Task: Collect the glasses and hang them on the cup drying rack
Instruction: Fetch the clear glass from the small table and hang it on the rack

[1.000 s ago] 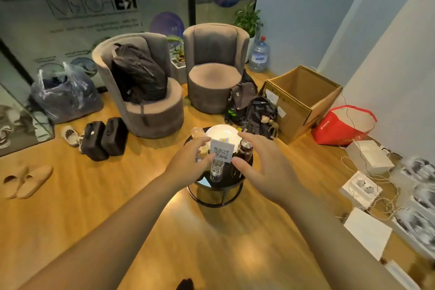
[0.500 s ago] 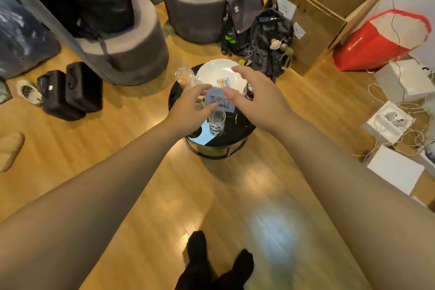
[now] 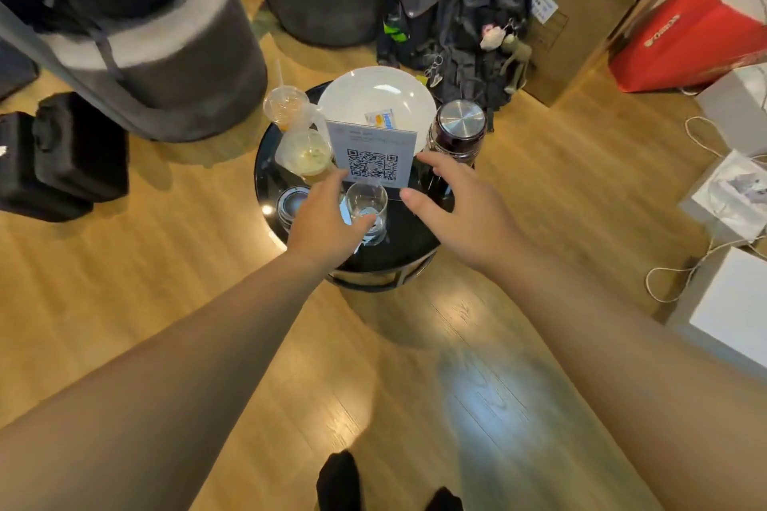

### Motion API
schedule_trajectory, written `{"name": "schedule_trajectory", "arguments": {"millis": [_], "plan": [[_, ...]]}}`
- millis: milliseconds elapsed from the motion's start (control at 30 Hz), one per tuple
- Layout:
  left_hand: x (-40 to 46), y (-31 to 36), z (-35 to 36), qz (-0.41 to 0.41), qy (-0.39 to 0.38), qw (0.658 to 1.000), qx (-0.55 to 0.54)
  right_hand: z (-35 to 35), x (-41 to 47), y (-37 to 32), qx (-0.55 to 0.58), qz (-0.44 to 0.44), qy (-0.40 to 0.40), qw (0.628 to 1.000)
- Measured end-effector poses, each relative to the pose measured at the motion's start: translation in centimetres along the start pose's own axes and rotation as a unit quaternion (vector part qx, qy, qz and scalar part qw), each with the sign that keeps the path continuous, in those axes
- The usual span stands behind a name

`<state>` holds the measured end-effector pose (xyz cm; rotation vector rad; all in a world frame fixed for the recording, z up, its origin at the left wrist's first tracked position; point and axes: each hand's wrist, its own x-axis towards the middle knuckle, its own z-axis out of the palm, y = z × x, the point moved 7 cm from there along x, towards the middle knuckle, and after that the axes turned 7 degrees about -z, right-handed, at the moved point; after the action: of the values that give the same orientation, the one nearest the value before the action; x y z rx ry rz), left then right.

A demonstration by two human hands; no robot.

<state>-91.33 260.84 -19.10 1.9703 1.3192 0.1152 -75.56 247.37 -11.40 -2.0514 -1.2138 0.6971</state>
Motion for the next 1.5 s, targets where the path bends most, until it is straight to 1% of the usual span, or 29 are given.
{"name": "schedule_trajectory", "arguments": {"millis": [67,167,400,567,733,867,1000,1133,1233,1300,1500], "plan": [[1.1,-0.5,2.0,-0.016,0.02,1.0,0.0,0.9,0.4,1.4,-0.001,0.003,0.002,1.0],[2.9,-0.6,4.4,-0.033,0.027,0.999,0.007,2.0,1.1,2.9,-0.001,0.007,0.0,1.0],[6.8,-1.7,6.8,-0.04,0.015,0.998,0.054,4.1,3.4,4.1,0.015,0.002,-0.009,1.0],[8.1,-2.3,8.3,-0.034,-0.012,0.995,0.088,5.4,3.8,4.9,0.032,0.016,-0.01,0.999],[8.5,-3.4,9.2,-0.035,-0.028,0.997,0.068,5.8,3.3,5.5,0.053,0.014,0.015,0.998],[8.6,-3.2,8.6,-0.021,-0.015,0.999,0.047,6.0,2.5,6.1,0.066,0.025,0.032,0.997],[7.6,-2.3,7.4,0.002,0.017,1.0,0.01,5.7,2.0,6.3,0.082,0.033,0.037,0.995],[5.8,0.9,5.5,0.047,0.03,0.998,-0.013,4.2,1.8,5.3,0.086,0.028,0.049,0.995],[4.0,5.3,3.0,0.083,0.044,0.995,-0.026,2.0,1.7,3.9,0.087,0.021,0.065,0.994],[2.5,9.0,0.6,0.113,0.054,0.991,-0.041,-0.4,1.6,2.7,0.112,0.033,0.098,0.988],[-4.9,21.2,-8.5,0.198,0.069,0.975,-0.075,-11.1,-0.5,-3.0,0.256,0.111,0.209,0.937]]}}
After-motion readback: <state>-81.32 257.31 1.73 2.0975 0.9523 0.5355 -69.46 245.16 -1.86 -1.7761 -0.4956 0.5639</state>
